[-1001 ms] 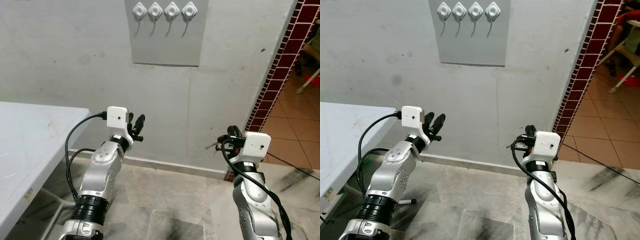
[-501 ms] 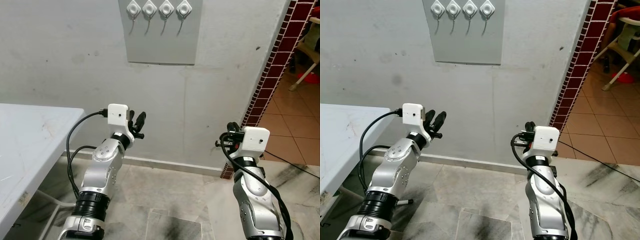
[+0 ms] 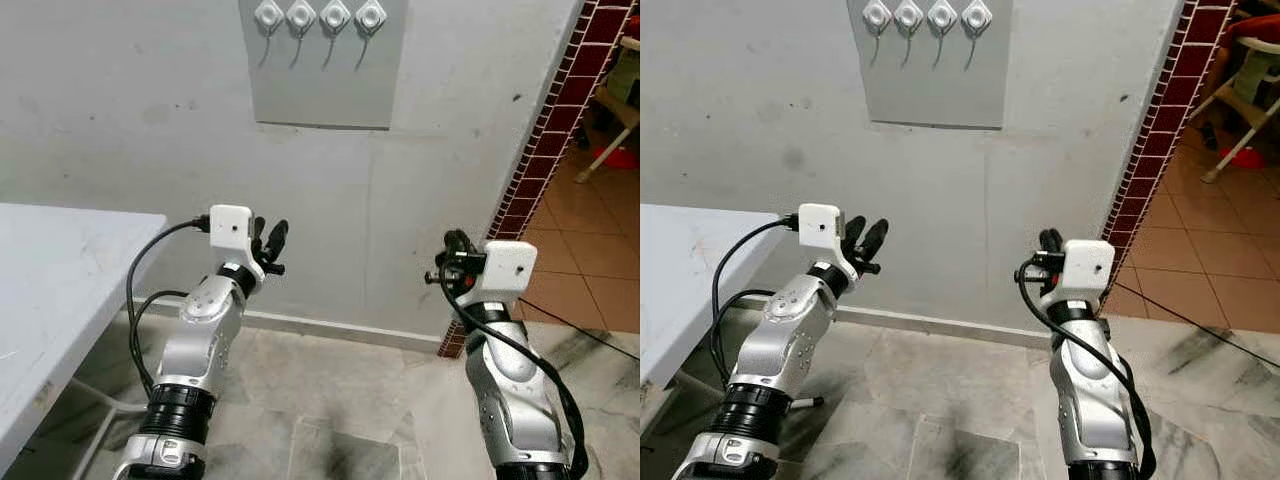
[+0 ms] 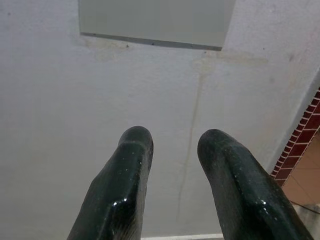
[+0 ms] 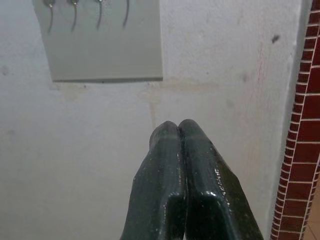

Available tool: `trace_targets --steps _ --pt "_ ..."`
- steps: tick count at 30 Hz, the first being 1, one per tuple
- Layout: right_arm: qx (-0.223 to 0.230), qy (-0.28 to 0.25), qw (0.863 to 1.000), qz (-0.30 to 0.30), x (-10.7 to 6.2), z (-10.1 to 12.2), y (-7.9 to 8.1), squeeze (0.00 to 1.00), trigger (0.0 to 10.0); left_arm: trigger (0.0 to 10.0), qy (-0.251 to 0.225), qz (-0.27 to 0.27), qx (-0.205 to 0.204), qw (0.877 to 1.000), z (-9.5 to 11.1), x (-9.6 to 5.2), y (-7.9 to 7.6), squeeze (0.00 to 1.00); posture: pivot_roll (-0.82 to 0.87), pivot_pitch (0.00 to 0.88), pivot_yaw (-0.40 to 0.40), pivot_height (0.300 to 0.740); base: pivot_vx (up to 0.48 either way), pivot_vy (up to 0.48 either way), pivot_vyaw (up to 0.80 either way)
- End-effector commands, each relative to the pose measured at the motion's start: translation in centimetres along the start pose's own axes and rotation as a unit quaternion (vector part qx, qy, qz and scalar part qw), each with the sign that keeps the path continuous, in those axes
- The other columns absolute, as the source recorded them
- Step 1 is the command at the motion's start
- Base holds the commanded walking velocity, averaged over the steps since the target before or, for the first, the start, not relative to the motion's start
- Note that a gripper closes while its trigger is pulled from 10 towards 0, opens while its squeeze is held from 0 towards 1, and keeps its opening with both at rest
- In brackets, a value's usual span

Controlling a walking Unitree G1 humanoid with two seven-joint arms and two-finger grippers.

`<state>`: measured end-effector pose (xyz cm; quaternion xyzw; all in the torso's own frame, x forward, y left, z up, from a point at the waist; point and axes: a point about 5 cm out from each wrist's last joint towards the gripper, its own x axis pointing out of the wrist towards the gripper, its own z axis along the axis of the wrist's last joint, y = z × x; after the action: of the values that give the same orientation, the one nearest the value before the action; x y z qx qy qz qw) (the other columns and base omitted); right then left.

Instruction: Hang keys on a hook

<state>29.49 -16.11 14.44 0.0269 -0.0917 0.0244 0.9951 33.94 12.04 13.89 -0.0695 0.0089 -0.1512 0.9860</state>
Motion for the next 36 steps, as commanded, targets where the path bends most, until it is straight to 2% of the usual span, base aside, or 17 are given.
trace_targets --steps 1,36 --pt "0.001 -0.012 1.000 0.011 0.12 0.48 0.33 0.00 10.0 10.0 -0.001 0.012 -0.002 1.000 0.18 -0.30 0.68 0.00 0.08 0.000 0.004 0.740 0.345 0.000 0.00" --pt "-0.004 -0.003 1.000 0.019 0.00 0.21 0.13 0.00 10.0 10.0 0.003 0.024 -0.009 1.000 -0.06 -0.78 0.70 0.00 0.09 0.000 -0.017 0.740 0.350 0.000 0.00"
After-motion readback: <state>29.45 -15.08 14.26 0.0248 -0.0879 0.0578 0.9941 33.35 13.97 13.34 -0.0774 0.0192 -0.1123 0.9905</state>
